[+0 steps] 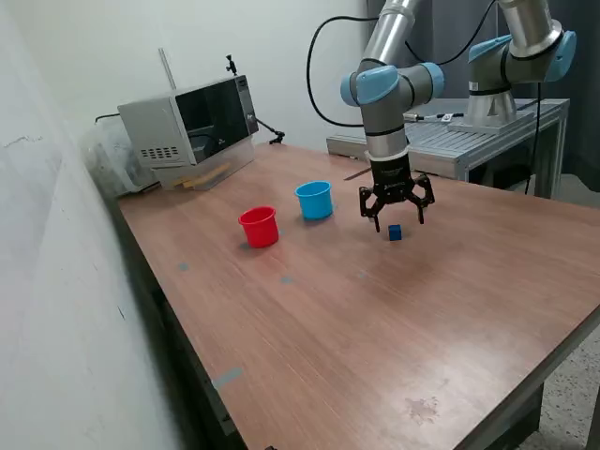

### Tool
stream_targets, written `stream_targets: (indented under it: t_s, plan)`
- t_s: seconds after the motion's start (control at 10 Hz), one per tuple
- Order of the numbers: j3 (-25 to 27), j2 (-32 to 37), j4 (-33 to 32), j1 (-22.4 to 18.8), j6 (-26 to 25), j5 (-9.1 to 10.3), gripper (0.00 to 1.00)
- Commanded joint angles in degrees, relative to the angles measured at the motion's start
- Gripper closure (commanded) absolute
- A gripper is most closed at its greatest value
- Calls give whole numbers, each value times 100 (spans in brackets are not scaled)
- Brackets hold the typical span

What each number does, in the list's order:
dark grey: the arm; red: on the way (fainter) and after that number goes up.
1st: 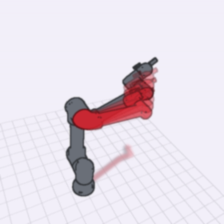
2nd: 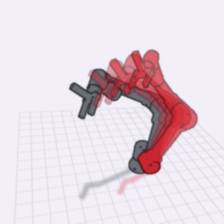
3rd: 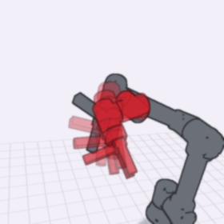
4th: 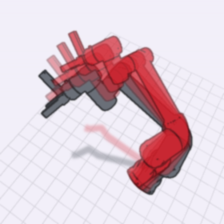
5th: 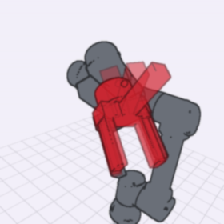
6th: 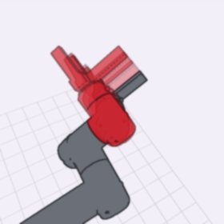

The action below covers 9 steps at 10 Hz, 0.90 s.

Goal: Place red objects in the red bin, and blue objects in the blue bin.

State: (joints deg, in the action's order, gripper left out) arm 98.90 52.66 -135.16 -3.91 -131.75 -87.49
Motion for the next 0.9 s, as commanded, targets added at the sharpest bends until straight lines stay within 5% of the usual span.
stream_targets:
  t_s: [0.0,0.1,0.2,0.8]
  plan:
    - [-20,-54,-19,4,0,4,0]
    - [-55,-54,-19,31,0,4,0]
    - [-46,-63,-123,40,0,4,100]
    - [68,-63,-107,92,114,-48,100]
